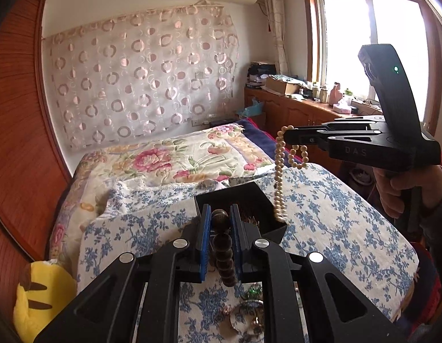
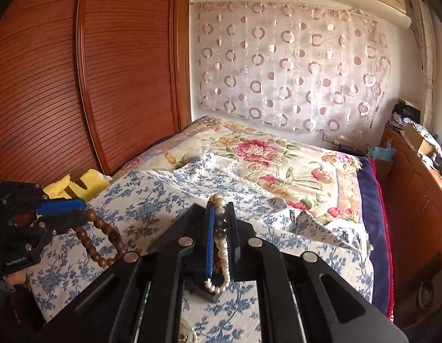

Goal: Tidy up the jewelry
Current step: 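Lift and carry the bead bracelet and pearl necklace over the black box, then open both tools to drop the bead bracelet and pearls into the box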

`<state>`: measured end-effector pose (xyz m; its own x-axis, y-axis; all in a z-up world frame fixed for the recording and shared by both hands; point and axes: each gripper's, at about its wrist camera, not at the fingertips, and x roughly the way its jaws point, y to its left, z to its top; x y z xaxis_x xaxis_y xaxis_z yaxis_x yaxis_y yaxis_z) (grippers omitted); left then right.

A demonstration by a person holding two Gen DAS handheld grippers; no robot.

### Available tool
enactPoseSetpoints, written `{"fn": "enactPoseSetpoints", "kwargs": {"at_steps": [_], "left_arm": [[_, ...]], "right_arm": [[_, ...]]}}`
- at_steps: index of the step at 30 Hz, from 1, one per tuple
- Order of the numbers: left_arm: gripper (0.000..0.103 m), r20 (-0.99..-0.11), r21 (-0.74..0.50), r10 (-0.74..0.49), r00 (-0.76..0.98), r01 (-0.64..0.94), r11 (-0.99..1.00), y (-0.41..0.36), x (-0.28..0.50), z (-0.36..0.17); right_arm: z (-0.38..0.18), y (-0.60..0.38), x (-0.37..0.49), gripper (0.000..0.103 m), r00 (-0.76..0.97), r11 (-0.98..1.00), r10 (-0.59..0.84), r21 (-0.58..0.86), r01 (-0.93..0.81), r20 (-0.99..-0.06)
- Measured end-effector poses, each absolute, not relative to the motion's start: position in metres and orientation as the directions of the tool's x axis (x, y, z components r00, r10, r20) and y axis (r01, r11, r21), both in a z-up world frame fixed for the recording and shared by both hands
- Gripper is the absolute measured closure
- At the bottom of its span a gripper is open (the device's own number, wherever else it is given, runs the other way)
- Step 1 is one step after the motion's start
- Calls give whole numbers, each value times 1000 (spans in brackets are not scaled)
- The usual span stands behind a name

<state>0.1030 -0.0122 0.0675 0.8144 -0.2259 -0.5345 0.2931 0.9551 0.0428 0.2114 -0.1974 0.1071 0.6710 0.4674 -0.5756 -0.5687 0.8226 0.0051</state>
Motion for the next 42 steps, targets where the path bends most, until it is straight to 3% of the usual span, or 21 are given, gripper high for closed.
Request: {"fn": "enactPoseSetpoints", "kwargs": {"at_steps": [8, 18, 23, 30, 38, 42], "left_arm": [[91, -536, 55, -226, 814, 300, 952, -20, 122, 71], [91, -566, 48, -237, 790, 319, 947, -27, 159, 67], [91, -588, 47, -236, 774, 324, 945, -30, 176, 61], [91, -599, -4, -267, 754, 331, 944, -32, 196, 51], [90, -621, 30, -241, 746, 330, 944, -47, 211, 35], [84, -620, 32, -228, 751, 314, 949, -44, 209, 33]], "right_arm": [[106, -193, 222, 94, 653, 817, 479, 25, -577, -587], [40, -175, 229, 93, 553, 803, 464, 65, -592, -692], [35, -177, 225, 75, 551, 801, 467, 67, -595, -692], [29, -209, 224, 74, 563, 825, 459, 95, -557, -687], [5, -241, 223, 74, 561, 854, 432, 119, -507, -706], [-3, -245, 218, 74, 558, 852, 438, 127, -508, -705]]}}
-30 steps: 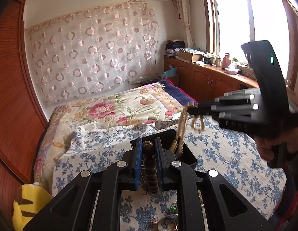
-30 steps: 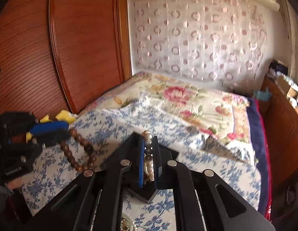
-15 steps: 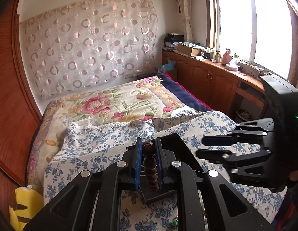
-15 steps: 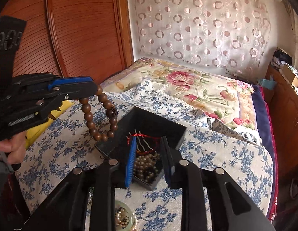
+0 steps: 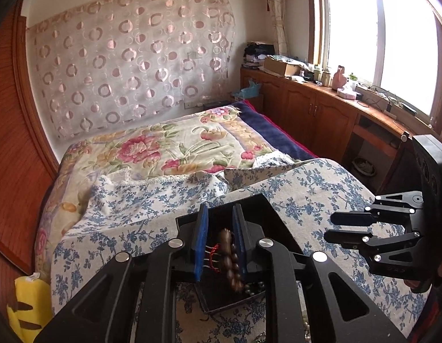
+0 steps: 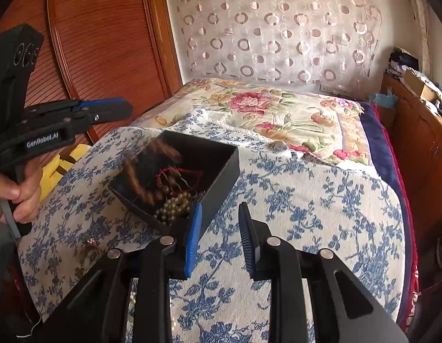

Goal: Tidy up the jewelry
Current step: 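Open both tools to drop the bead bracelet and pearls into the box, then move the left tool to a silver bangle while the right tool reaches the jade bangle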

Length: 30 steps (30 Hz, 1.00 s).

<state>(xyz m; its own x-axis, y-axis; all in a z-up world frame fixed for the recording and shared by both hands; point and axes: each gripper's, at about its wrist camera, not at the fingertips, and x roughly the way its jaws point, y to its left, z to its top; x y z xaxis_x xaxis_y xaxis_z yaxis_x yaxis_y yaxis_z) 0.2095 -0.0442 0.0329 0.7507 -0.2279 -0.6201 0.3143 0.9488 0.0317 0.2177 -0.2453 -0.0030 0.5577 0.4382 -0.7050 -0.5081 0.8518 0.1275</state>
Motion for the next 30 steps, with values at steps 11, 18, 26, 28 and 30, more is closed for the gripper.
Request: {"fn": "enactPoseSetpoints", "kwargs": {"at_steps": [11, 18, 26, 28, 30], "left_arm": [[65, -611, 29, -239, 755, 323, 946, -30, 168, 32], [61, -602, 20, -247, 759, 324, 946, -24, 130, 23], [55, -625, 5, -250, 740, 323, 946, -17, 91, 0], [55, -634, -6, -253, 730, 323, 946, -14, 85, -7], [55, -652, -4, -239, 720, 312, 950, -10, 80, -15]], "right_arm": [[-20, -237, 177, 74, 555, 830, 454, 105, -547, -697], [-26, -227, 145, 74, 539, 804, 475, 95, -586, -696], [-33, -220, 124, 74, 506, 783, 500, 118, -610, -703], [-36, -220, 120, 74, 497, 782, 502, 126, -611, -707], [-40, -218, 118, 74, 490, 783, 500, 132, -607, -714]]}}
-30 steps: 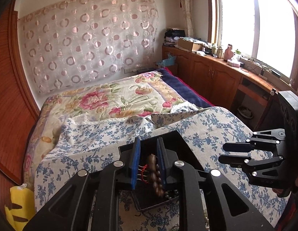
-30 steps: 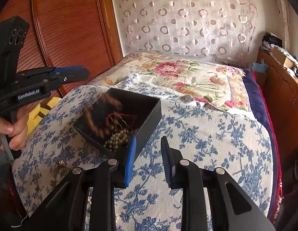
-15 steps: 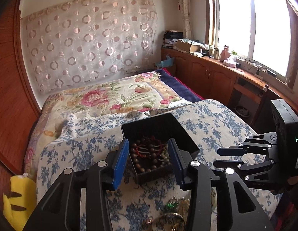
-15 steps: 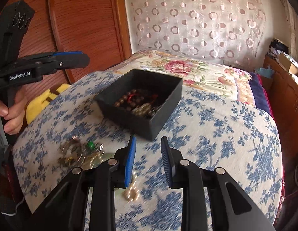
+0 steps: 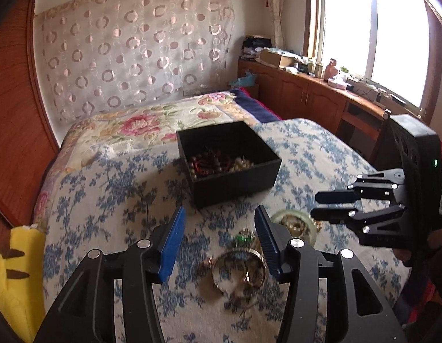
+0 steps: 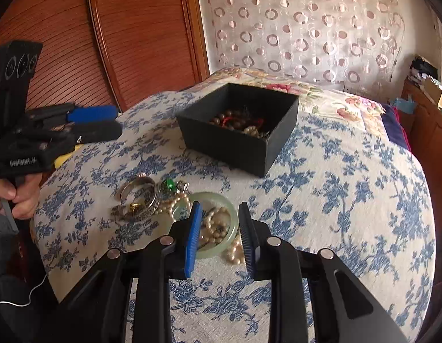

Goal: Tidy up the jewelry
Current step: 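Move the left tool to a silver bangle while the right tool reaches the jade bangle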

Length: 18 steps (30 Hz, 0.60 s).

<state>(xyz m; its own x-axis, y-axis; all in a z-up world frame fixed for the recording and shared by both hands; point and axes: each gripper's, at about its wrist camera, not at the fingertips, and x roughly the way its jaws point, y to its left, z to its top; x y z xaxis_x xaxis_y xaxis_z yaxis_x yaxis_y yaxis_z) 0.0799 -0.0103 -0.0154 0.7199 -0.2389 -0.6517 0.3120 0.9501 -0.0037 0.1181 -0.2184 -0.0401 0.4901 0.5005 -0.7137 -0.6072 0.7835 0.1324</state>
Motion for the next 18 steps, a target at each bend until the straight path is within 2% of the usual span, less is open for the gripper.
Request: {"fn": "enactPoseSetpoints", "kwargs": {"at_steps": [10, 18], "left_arm": [[54, -728, -28, -200, 656, 263, 964, 9, 76, -59], [55, -753, -55, -219, 621, 272, 961, 11, 85, -76]], "right_arm": [[-61, -193, 109, 74, 461, 766, 475, 94, -636, -750], [-68, -187, 107, 74, 462, 766, 458, 72, -639, -760]]}}
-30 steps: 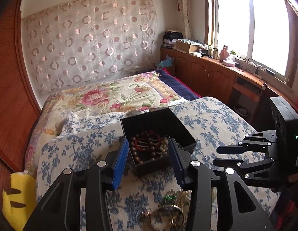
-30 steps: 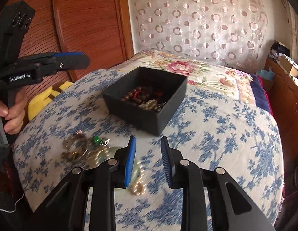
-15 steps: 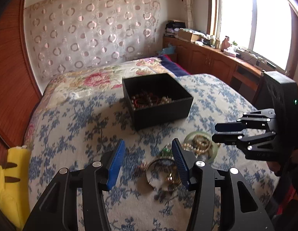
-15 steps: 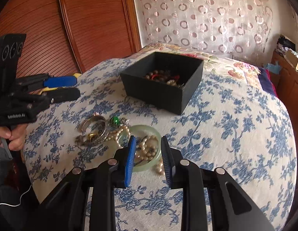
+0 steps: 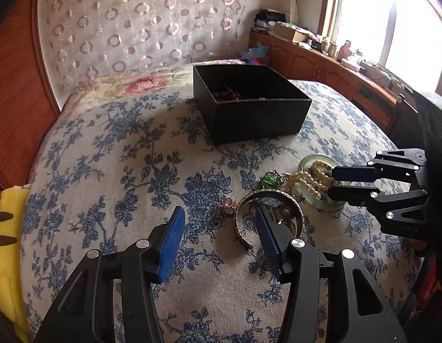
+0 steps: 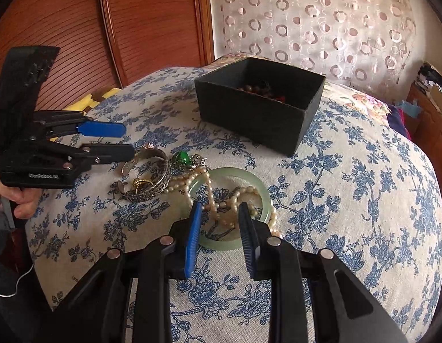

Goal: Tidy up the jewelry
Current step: 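Move the left tool to a silver bangle while the right tool reaches the jade bangle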

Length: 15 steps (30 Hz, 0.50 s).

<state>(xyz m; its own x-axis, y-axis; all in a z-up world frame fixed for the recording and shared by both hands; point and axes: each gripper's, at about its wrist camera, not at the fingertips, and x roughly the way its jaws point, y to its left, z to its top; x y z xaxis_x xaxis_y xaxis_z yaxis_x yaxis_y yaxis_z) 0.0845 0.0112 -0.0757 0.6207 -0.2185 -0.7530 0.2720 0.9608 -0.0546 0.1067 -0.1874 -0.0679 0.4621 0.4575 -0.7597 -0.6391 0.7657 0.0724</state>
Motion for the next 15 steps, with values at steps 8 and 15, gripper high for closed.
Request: {"fn": "enactPoseSetpoints", "kwargs": {"at_steps": [8, 15], "left_arm": [[76, -779, -33, -208, 591, 292, 956, 2, 98, -87], [77, -778, -9, -189, 599, 290, 957, 0, 92, -88]], "right_arm": [[-70, -184, 108, 74, 457, 764, 452, 69, -641, -766], [-71, -184, 109, 74, 462, 770, 447, 67, -634, -766]]}}
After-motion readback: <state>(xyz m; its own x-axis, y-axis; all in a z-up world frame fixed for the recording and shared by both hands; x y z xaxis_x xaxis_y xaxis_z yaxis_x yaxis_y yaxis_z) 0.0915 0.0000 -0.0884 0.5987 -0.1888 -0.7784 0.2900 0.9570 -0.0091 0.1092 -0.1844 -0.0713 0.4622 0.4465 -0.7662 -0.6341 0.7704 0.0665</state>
